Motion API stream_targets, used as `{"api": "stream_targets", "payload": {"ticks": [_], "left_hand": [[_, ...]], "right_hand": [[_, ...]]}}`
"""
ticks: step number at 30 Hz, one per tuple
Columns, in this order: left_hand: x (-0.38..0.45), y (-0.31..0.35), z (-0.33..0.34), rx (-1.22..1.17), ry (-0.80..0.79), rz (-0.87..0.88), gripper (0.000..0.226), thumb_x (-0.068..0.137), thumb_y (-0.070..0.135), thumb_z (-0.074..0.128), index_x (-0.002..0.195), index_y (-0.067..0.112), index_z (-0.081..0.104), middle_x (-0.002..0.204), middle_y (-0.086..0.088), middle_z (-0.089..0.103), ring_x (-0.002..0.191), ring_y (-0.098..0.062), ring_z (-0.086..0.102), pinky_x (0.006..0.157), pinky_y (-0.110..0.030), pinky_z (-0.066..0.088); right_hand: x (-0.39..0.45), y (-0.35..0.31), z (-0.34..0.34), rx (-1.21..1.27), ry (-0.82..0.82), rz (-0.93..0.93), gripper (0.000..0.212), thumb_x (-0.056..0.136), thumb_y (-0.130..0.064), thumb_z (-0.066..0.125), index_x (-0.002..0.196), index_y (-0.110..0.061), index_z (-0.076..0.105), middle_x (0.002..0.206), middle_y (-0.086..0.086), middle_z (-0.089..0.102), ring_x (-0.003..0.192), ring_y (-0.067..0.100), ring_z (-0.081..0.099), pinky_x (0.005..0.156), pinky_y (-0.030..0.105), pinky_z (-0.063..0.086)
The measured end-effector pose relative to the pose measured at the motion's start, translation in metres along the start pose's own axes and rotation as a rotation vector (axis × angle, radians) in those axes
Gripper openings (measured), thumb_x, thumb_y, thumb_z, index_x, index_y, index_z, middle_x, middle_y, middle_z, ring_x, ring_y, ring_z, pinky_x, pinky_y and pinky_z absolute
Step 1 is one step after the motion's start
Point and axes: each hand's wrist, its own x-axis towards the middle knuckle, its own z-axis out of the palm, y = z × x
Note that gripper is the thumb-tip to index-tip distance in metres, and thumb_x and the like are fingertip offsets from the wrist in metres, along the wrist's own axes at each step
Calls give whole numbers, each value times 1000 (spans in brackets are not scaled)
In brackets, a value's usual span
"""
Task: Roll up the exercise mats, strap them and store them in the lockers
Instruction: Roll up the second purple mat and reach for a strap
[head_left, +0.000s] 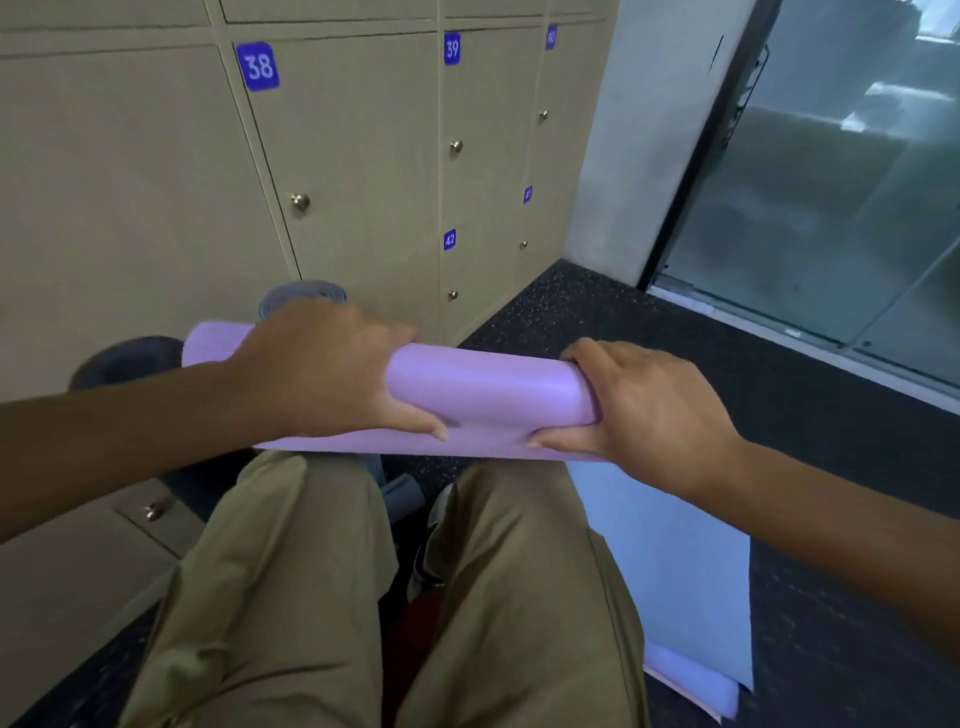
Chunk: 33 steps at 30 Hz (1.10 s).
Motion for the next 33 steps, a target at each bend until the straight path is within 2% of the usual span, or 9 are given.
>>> {"api": "stream_targets", "payload": {"ticks": [4,8,12,14,17,20,26,30,33], "left_hand": [[-39,17,12,-109,-90,25,97,46,112,4,82,34,49,59,16,43,59,-12,49,50,-32,34],[-69,33,22,-163,-227,-15,88,47,110,23,95,38,38,70,13,54,69,-12,53,55,-29,32],[-93,47,32,-253,-328,-63,86,48,110,34,95,38,36,71,8,56,72,-13,56,59,-31,39],[-103,52,37,-301,-370,-82,84,50,109,38,96,38,37,72,7,56,73,-11,54,61,-29,37],[-116,57,47,-345,-277,-8,80,60,106,42,96,35,48,82,12,52,78,-11,50,60,-25,35],[-125,58,60,-306,-94,85,75,72,101,38,90,30,56,90,13,46,78,-14,44,57,-15,25],[-127,60,64,-323,-160,71,80,74,101,29,88,27,56,85,11,42,73,-14,42,57,-31,37],[-121,56,61,-376,-305,15,91,66,106,16,97,30,55,91,13,43,80,-8,43,64,-24,35],[-115,52,59,-432,-322,-5,80,66,104,21,99,37,48,95,15,45,87,-4,45,68,-17,34]], "right_hand": [[-33,-22,12,34,-4,-55,78,74,-90,46,100,-18,61,79,-2,65,69,25,63,56,31,43],[-58,-37,15,64,-52,-90,78,73,-92,40,105,-23,57,77,-6,66,66,23,64,52,30,44],[-75,-48,23,91,-116,-82,74,72,-93,41,105,-29,54,77,-11,64,67,17,63,55,26,31],[-85,-53,29,123,-168,-80,72,73,-94,41,106,-31,54,82,-12,62,72,16,62,57,27,35],[-97,-59,36,141,-188,-78,70,74,-91,44,105,-30,56,89,-12,57,79,15,58,61,28,42],[-107,-64,42,155,-184,-60,69,75,-90,45,105,-29,58,95,-11,53,84,14,53,63,24,35],[-117,-71,56,135,-100,-86,69,81,-82,47,102,-18,64,93,-1,54,81,20,47,72,33,39],[-111,-71,57,109,-68,-133,64,87,-78,44,106,-18,59,88,1,52,78,21,43,70,34,33],[-103,-68,55,145,-147,-113,61,84,-78,45,101,-22,61,84,-4,51,74,19,49,66,29,29]]}}
